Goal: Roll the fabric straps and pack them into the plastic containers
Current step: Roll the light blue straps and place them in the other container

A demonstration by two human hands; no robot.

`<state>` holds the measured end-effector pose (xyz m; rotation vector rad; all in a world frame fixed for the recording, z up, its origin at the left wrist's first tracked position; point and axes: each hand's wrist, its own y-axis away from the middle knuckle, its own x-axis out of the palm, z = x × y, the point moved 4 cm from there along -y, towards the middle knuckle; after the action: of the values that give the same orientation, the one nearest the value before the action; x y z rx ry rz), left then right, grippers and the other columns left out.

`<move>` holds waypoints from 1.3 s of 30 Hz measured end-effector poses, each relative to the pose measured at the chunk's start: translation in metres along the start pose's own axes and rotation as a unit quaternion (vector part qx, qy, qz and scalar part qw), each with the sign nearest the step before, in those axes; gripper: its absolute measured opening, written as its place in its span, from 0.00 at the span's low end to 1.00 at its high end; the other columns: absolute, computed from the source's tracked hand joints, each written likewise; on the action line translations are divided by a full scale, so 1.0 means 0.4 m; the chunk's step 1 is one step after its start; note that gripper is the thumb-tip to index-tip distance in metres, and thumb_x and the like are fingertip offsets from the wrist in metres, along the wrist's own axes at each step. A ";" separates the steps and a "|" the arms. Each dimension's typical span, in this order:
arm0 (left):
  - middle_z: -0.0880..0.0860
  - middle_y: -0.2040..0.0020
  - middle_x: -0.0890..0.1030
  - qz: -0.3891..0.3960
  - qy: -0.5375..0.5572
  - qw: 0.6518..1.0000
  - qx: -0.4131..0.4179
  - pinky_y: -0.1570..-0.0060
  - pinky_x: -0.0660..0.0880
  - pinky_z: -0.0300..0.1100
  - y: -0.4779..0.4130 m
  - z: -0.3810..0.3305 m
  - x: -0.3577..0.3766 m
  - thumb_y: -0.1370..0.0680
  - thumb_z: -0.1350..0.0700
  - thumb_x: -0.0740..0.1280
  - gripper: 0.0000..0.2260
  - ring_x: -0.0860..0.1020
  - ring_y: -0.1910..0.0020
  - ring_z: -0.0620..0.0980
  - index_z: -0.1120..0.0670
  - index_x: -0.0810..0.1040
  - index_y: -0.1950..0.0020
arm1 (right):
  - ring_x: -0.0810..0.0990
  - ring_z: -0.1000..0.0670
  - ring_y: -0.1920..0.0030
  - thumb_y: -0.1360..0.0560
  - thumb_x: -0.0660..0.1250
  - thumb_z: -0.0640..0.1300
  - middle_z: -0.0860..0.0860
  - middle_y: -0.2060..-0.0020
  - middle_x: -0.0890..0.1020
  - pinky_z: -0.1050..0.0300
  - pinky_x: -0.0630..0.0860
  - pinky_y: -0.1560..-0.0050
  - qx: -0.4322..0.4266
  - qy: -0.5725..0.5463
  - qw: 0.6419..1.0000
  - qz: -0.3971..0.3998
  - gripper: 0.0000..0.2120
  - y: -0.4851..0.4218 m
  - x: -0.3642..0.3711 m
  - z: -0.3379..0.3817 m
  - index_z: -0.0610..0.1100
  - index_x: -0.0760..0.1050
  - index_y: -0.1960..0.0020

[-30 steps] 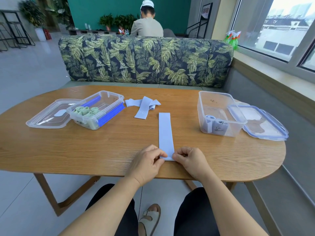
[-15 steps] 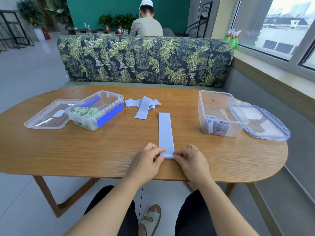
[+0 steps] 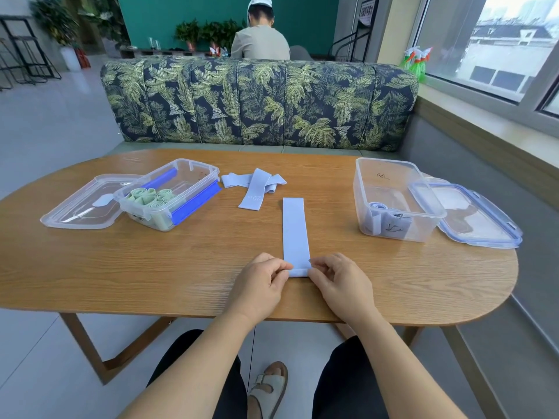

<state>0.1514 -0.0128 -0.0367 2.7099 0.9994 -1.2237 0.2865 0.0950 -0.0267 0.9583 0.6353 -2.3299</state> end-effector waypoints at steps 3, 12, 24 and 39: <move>0.40 0.53 0.74 -0.002 -0.013 1.000 -0.003 0.55 0.71 0.35 0.000 0.001 0.003 0.21 0.54 0.65 0.07 0.73 0.59 0.39 0.49 0.82 0.46 | 0.74 0.61 0.58 0.26 0.68 0.48 0.61 0.58 0.78 0.67 0.66 0.61 0.021 -0.028 0.999 0.008 0.05 0.000 -0.002 -0.003 0.57 0.78 0.52; 0.39 0.49 0.73 0.007 -0.006 0.999 -0.038 0.55 0.75 0.39 -0.005 -0.013 -0.005 0.24 0.55 0.68 0.11 0.75 0.61 0.38 0.41 0.75 0.45 | 0.74 0.57 0.56 0.23 0.65 0.51 0.59 0.57 0.75 0.58 0.66 0.58 0.036 0.025 0.998 0.034 0.06 -0.023 0.002 -0.004 0.56 0.80 0.49; 0.40 0.51 0.74 0.017 -0.041 0.997 -0.057 0.56 0.73 0.40 -0.039 0.003 0.001 0.22 0.50 0.66 0.06 0.72 0.63 0.39 0.44 0.81 0.47 | 0.75 0.61 0.58 0.26 0.69 0.49 0.61 0.57 0.76 0.62 0.69 0.59 0.030 -0.037 0.999 0.003 0.07 -0.017 0.003 -0.009 0.59 0.79 0.49; 0.38 0.47 0.74 0.020 -0.060 0.995 -0.077 0.52 0.75 0.43 -0.043 0.001 -0.005 0.22 0.49 0.65 0.08 0.74 0.60 0.38 0.39 0.76 0.45 | 0.74 0.57 0.56 0.21 0.62 0.53 0.58 0.56 0.74 0.58 0.68 0.57 0.019 0.036 0.999 0.031 0.10 -0.058 0.013 -0.017 0.56 0.79 0.43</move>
<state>0.1405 -0.0003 -0.0315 2.4963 0.9778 -1.2296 0.2720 0.1146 -0.0299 1.0688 0.5835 -2.2680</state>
